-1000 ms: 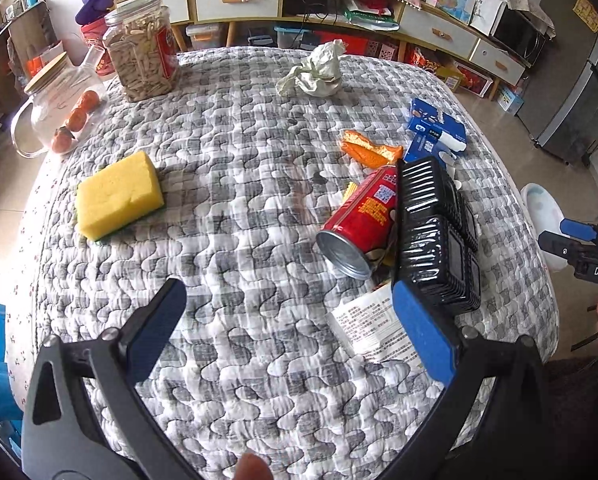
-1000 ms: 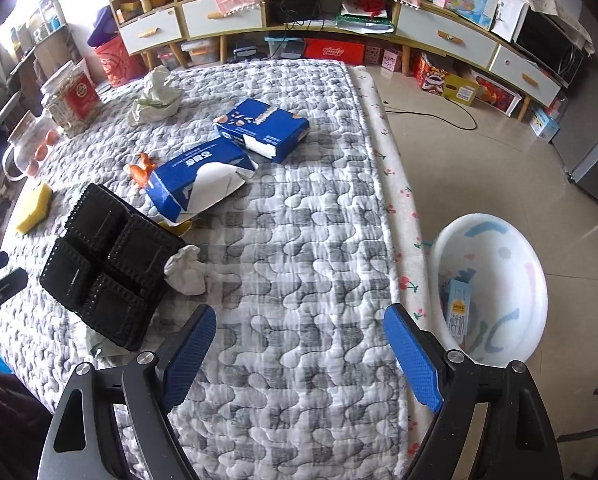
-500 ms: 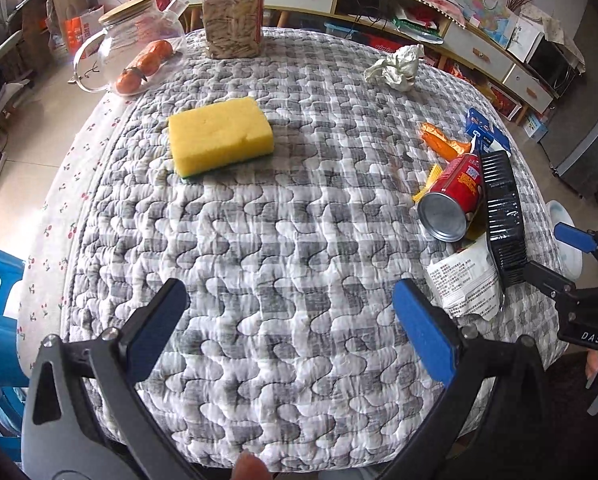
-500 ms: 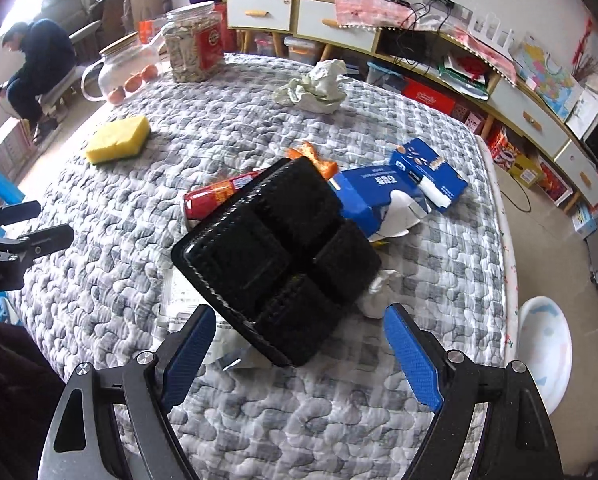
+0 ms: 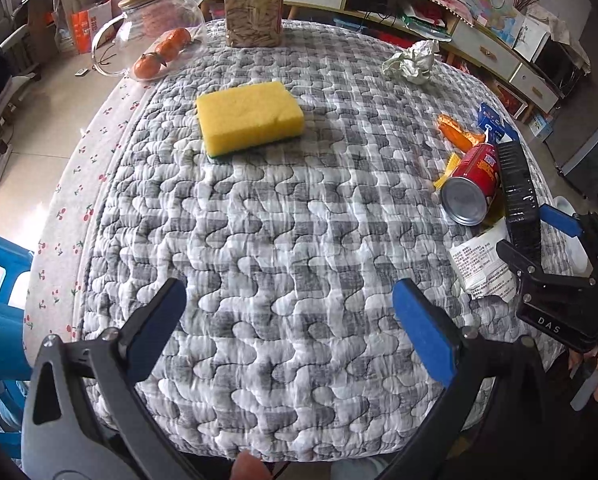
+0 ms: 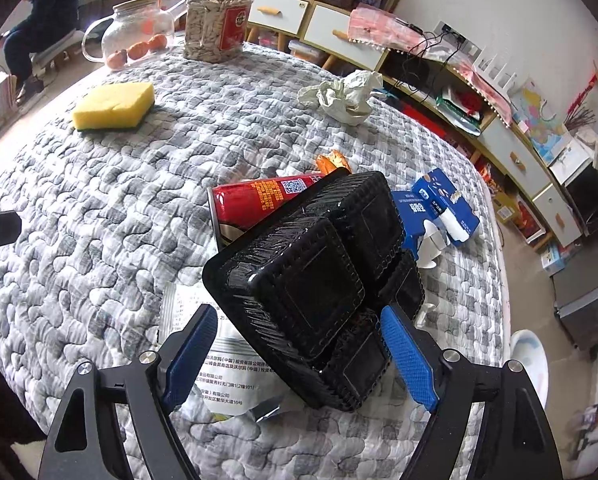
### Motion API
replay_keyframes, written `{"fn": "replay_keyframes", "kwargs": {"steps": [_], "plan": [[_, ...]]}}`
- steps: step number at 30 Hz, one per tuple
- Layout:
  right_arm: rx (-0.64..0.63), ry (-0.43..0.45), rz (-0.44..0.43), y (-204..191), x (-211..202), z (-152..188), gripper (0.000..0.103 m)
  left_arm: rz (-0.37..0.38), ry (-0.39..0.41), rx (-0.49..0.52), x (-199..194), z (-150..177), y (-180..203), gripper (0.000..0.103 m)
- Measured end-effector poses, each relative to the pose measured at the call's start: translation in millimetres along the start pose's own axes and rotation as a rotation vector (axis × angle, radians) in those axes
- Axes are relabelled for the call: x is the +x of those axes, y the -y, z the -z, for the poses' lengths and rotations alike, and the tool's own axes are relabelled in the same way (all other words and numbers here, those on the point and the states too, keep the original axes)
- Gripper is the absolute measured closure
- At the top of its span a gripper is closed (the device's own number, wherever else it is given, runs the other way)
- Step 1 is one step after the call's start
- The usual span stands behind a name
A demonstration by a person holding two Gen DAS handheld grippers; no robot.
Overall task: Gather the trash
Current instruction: 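Move the right tool to the black plastic tray and grasp its edge, then carry the black tray to the bucket with the right tool while the left tool grasps another red can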
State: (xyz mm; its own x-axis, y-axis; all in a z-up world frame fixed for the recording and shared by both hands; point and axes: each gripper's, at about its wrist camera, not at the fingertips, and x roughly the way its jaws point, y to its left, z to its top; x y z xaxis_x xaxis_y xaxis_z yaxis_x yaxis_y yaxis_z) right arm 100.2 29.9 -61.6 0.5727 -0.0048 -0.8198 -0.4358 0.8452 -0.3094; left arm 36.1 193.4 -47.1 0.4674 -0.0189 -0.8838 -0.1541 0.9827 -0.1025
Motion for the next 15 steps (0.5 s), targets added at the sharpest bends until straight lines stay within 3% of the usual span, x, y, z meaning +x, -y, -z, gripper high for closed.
{"fn": "replay_keyframes", "kwargs": {"steps": [2, 12, 15], "plan": [[-0.004, 0.02, -0.005, 5, -7, 0, 0.043, 0.004, 0.004, 0.006, 1, -1, 4, 0.001], [0.139, 0.074, -0.139, 72, -41, 10, 0.06, 0.062, -0.03, 0.142, 15, -15, 61, 0.001], [0.206, 0.09, -0.166, 100, -49, 15, 0.065, 0.046, -0.031, 0.213, 20, -22, 85, 0.001]]}}
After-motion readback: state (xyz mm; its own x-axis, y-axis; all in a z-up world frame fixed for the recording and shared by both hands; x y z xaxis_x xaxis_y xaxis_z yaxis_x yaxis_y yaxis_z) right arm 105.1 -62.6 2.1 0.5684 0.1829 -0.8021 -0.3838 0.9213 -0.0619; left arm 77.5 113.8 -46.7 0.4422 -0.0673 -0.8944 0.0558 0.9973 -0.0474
